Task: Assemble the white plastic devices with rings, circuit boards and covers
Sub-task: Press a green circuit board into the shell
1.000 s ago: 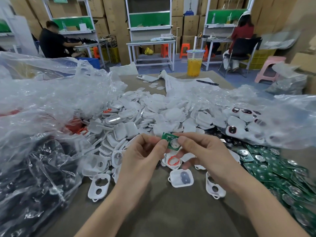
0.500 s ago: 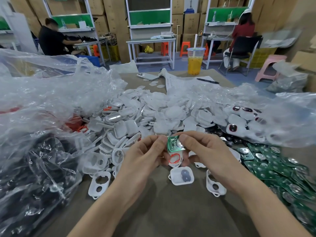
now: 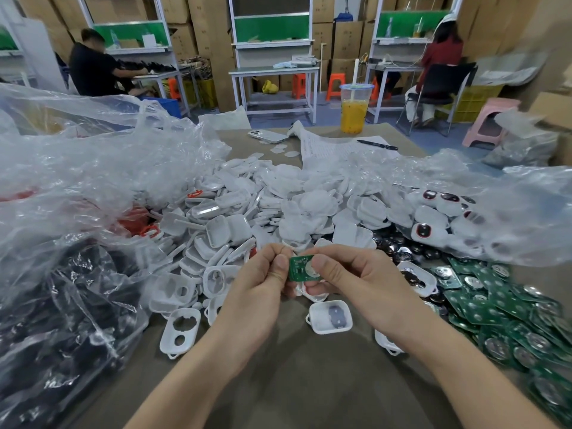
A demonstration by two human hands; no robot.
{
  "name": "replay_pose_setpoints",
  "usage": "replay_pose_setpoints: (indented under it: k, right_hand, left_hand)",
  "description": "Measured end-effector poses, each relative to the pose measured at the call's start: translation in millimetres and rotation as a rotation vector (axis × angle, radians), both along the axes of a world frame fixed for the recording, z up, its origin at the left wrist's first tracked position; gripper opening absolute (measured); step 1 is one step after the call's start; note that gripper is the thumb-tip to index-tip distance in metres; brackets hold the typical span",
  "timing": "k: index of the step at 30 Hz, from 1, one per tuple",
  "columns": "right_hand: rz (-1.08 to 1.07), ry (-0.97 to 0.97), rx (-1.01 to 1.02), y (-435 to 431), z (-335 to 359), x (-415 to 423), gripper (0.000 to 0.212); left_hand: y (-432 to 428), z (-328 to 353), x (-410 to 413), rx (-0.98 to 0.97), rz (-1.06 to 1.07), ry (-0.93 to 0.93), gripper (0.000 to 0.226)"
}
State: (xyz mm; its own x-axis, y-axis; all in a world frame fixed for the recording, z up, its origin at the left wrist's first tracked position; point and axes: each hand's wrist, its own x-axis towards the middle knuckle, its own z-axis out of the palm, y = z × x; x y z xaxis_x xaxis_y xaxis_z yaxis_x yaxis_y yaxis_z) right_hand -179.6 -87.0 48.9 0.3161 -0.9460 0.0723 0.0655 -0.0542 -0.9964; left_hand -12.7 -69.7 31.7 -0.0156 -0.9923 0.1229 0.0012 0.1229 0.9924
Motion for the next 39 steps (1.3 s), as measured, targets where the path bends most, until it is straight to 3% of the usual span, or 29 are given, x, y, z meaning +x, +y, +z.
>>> replay_pose_setpoints:
  k: [12,19,28,39]
  right_hand:
    - [-0.104,-0.072,-0.014,-3.4,-1.5,0.7,0.028]
    - [-0.028,-0.096,-0.007,-2.1,-0.2,1.5,0.022]
    - [-0.05,-0.039,0.014,-2.6,-1.6,0.3,0.015]
    - [-0.066,-0.009,-0.008,-3.4,-3.1,1.7,0.03]
  left_hand:
    - [-0.6,0.1,-6.2,-0.017,-0.008,0.17,0.034]
    - [-6.0,-4.6,-1.7,0.047,0.0,0.286,0.033]
    - [-3.9,-3.8,-2.7,0.021,-0.002,0.211,0.034]
    - [-2.1,-8.6,-2.9,0.026,-0.032,0.242,0.023]
